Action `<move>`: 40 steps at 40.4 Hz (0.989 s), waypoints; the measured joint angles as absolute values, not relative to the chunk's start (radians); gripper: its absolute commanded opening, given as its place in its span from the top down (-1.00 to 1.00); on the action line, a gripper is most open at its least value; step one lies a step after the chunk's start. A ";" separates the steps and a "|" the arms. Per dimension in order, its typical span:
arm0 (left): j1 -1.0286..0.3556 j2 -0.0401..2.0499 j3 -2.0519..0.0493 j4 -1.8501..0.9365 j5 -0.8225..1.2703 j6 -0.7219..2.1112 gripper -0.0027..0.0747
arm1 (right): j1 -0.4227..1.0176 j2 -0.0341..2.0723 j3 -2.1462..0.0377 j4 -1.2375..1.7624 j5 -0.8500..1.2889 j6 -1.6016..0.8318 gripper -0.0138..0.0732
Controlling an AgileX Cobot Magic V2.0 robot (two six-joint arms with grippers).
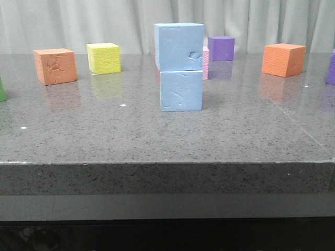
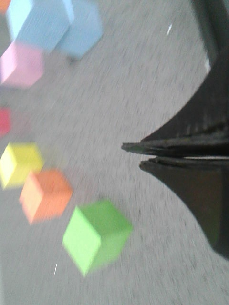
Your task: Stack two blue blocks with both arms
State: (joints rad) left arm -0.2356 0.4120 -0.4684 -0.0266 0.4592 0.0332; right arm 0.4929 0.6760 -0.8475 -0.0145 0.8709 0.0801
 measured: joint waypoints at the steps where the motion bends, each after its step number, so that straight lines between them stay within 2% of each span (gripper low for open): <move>1: -0.214 0.371 -0.425 -0.028 0.436 0.033 0.98 | 0.493 0.676 -0.848 -0.015 0.871 0.080 0.84; 9: -0.097 0.113 -0.164 -0.026 0.306 0.033 0.98 | 0.493 0.676 -0.848 -0.015 0.871 0.081 0.84; 17: -0.063 -0.006 0.002 -0.070 0.225 0.033 0.98 | 0.493 0.676 -0.848 -0.017 0.871 0.081 0.84; 23: -0.063 -0.006 0.007 -0.096 0.131 0.033 0.98 | 0.493 0.676 -0.848 -0.017 0.871 0.081 0.84; 40: -0.053 -0.006 0.007 -0.097 0.084 0.033 0.98 | 0.493 0.676 -0.848 -0.017 0.871 0.081 0.84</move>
